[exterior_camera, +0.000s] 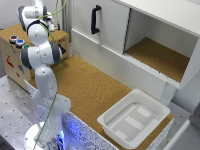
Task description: Go towards the pink block and pick it up
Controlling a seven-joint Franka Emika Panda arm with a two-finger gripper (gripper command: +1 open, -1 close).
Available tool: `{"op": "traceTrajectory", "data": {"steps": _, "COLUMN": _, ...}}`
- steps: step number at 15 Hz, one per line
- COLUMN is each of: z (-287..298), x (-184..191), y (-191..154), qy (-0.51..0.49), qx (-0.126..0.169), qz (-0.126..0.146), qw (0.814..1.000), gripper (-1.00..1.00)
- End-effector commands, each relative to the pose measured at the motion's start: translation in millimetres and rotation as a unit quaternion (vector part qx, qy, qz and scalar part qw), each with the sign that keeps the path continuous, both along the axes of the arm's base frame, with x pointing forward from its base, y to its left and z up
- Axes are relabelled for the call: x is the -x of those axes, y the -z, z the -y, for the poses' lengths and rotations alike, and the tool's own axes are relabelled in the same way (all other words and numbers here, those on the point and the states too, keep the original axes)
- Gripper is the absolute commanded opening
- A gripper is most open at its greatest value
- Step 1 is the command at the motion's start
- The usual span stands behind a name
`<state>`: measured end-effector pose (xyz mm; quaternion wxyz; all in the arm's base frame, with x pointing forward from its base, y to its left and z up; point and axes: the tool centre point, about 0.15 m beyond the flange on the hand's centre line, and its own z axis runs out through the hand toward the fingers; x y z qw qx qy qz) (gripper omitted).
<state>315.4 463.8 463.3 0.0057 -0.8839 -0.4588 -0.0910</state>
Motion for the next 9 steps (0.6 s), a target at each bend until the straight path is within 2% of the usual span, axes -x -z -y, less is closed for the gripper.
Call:
{"op": "traceTrajectory", "data": {"steps": 1, "z": -7.0, "x": 18.2, "y": -55.9, "qy": 0.047, "qx": 0.094, "qz": 0.067, "qw": 0.992, "gripper": -1.0}}
{"op": "traceTrajectory", "data": {"steps": 5, "z": 25.7, "x": 12.5, "y": -59.2, "qy": 0.099, "qx": 0.067, "qz": 0.042, "qw": 0.992, "gripper": -1.0}}
{"op": "traceTrajectory", "data": {"steps": 8, "z": 73.8, "x": 5.1, "y": -51.7, "qy": 0.159, "qx": 0.04, "qz": 0.014, "qw": 0.986, "gripper": -1.0}}
{"op": "traceTrajectory", "data": {"steps": 9, "z": 89.8, "x": 2.0, "y": -48.7, "qy": 0.175, "qx": 0.039, "qz": 0.01, "qw": 0.984, "gripper": -1.0}}
